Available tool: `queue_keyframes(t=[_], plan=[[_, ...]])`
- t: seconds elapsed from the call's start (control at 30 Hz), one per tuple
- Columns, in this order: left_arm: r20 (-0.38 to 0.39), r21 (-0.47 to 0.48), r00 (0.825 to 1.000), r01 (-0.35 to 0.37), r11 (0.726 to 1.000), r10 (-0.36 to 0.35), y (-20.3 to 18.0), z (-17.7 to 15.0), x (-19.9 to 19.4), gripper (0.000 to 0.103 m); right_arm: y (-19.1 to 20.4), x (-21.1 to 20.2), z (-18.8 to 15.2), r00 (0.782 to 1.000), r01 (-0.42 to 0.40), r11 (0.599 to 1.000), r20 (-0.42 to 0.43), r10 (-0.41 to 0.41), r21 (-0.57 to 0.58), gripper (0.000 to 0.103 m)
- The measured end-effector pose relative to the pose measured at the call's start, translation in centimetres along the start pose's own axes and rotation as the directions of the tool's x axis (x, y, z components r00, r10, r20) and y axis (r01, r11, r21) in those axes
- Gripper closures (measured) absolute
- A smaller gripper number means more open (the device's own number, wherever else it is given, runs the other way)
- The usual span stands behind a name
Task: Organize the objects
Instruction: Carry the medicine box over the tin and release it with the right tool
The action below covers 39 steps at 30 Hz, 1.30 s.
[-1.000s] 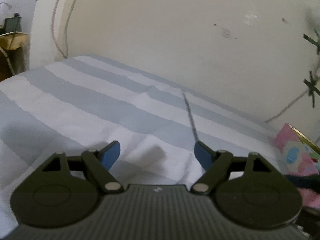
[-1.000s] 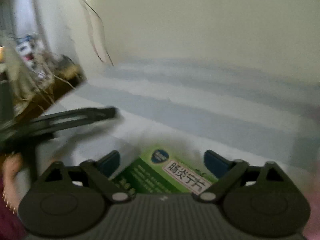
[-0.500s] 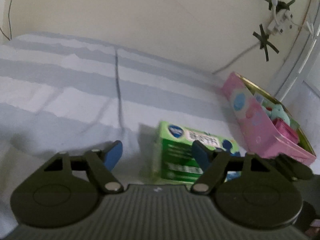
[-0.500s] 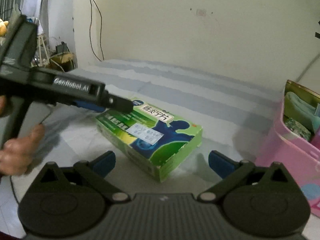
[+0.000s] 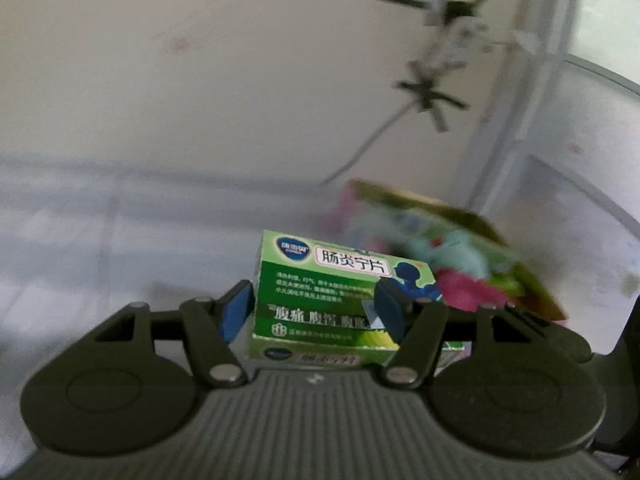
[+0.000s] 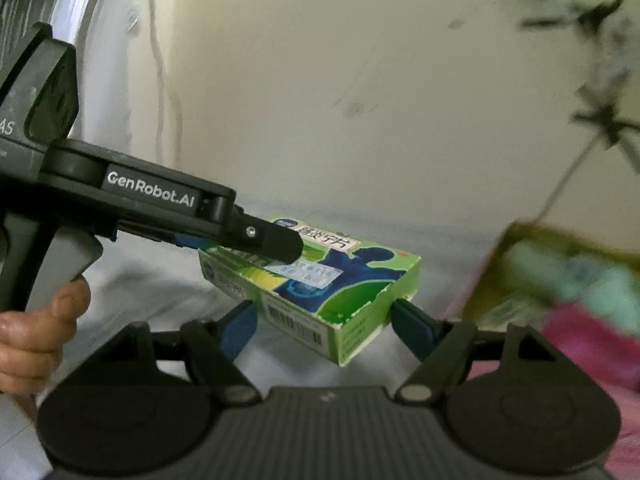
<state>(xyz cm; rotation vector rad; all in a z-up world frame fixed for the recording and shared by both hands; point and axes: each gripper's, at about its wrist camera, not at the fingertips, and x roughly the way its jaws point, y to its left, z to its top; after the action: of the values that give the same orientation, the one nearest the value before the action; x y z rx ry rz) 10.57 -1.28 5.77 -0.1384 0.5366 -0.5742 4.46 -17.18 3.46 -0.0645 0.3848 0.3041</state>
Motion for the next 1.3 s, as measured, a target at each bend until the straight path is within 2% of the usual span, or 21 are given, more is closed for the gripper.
queue_keyframes(t=[0.07,0.2,0.3,0.47,0.6,0.7,0.77,0.83,0.93,1.0,1.13,1.3], plan=[[-0.007,0.031,0.999,0.045,0.999,-0.044,-2.2,1.0,1.5,0.034,-2.1,-1.8,0.6,0.998,0.056,0.998,0.031,-0.056,0.004,0.026],[-0.058,0.077,0.990,0.130,0.988,-0.126,-7.2,2.0,6.1,0.034,-7.4,-4.8,0.6,0.989,0.145,0.989,0.030,-0.146,0.035,0.026],[-0.087,0.127,0.985,0.156,0.980,-0.146,-10.6,2.3,9.3,0.033,-10.7,-5.1,0.1,0.980,0.197,0.976,0.006,-0.199,0.087,0.026],[-0.129,0.180,0.986,0.128,0.975,-0.106,-13.8,3.2,14.3,0.032,-15.5,-3.3,0.6,0.965,0.256,0.960,-0.096,-0.245,0.117,0.026],[-0.150,0.164,0.986,0.098,0.982,-0.073,-13.8,3.9,17.2,0.032,-17.7,-0.6,1.3,0.957,0.261,0.959,-0.161,-0.243,0.108,0.027],[-0.138,0.156,0.990,0.056,0.986,-0.034,-13.4,4.9,18.8,0.030,-18.9,0.9,2.1,0.953,0.261,0.961,-0.182,-0.242,0.093,0.027],[-0.138,0.160,0.990,0.009,0.987,0.013,-13.3,5.3,19.6,0.030,-19.7,2.4,2.5,0.952,0.269,0.958,-0.179,-0.249,0.097,0.017],[-0.120,0.186,0.989,-0.066,0.980,0.089,-13.4,5.5,19.4,0.030,-20.1,2.8,3.0,0.954,0.274,0.953,-0.164,-0.252,0.131,0.014],[-0.092,0.186,0.991,-0.083,0.979,0.102,-13.4,5.5,17.4,0.027,-19.3,1.5,3.0,0.949,0.309,0.940,-0.113,-0.295,0.145,0.011],[-0.053,0.221,0.989,-0.121,0.968,0.136,-14.0,5.0,15.7,0.027,-18.7,-0.3,2.2,0.959,0.284,0.937,-0.066,-0.276,0.204,0.011],[-0.010,0.291,0.984,-0.165,0.942,0.175,-15.2,3.4,12.2,0.024,-16.9,-4.1,0.3,0.956,0.273,0.910,0.020,-0.293,0.312,0.012],[0.040,0.316,0.974,-0.225,0.921,0.225,-15.6,1.0,8.0,0.012,-13.8,-8.5,-1.5,0.929,0.289,0.877,0.110,-0.354,0.385,0.012]])
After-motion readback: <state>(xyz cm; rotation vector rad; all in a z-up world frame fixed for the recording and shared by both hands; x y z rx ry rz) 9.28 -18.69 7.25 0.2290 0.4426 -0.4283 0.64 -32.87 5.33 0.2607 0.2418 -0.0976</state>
